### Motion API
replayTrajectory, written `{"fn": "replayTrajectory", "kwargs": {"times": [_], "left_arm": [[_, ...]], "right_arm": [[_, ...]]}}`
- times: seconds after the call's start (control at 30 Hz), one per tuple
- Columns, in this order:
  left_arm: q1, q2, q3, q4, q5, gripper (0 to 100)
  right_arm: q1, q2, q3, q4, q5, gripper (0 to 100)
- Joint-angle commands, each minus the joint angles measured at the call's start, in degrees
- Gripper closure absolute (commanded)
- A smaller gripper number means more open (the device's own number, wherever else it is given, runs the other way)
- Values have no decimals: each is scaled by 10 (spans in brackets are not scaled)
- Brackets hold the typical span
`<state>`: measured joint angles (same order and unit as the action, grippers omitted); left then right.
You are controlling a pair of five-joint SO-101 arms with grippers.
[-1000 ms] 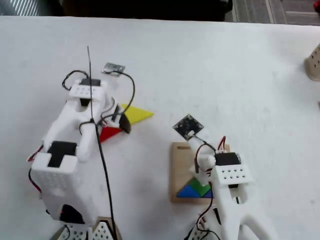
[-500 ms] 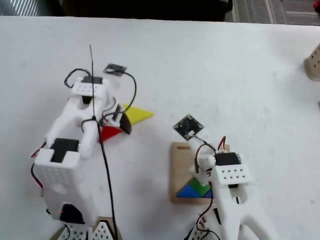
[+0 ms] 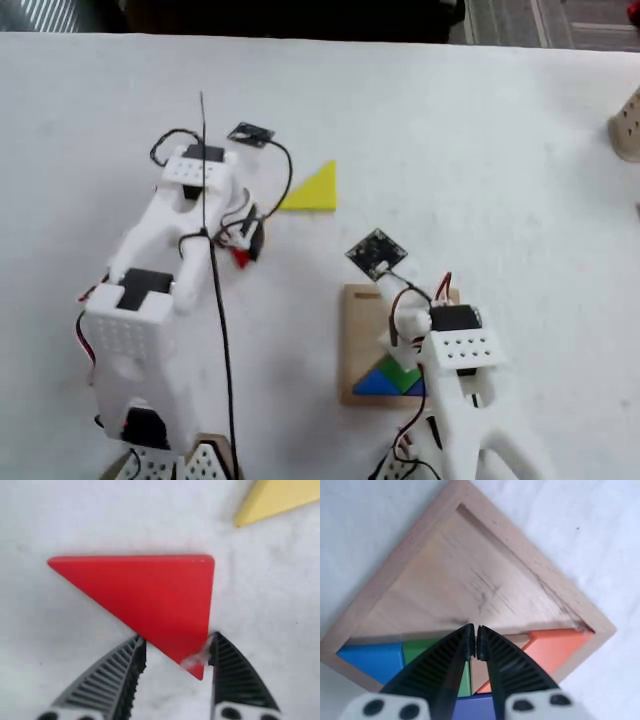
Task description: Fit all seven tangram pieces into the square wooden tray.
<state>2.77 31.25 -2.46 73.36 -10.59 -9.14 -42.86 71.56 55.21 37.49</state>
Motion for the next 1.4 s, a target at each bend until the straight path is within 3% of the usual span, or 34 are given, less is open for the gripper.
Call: {"fn": "replayTrajectory", "kwargs": {"times": [0.0, 0.2, 0.4, 0.47, 0.6, 1.0, 1.37], "left_arm": [[4, 3, -22, 2, -3, 801], [-19, -17, -19, -11, 16, 775], [-16, -72, -18, -11, 255, 604], [-15, -80, -24, -12, 322, 600], [-15, -83, -42, -19, 389, 600], [26, -35, -93, -7, 425, 600], [-6, 70, -136, 33, 448, 601]], "right_arm": [[4, -7, -4, -7, 8, 978], [3, -4, -4, -7, 22, 978], [2, -2, -1, -19, 22, 978], [2, -2, -1, -19, 22, 978], [2, -2, -1, -19, 22, 978], [2, -2, -1, -27, 23, 978], [2, -2, -1, -26, 43, 978]]}}
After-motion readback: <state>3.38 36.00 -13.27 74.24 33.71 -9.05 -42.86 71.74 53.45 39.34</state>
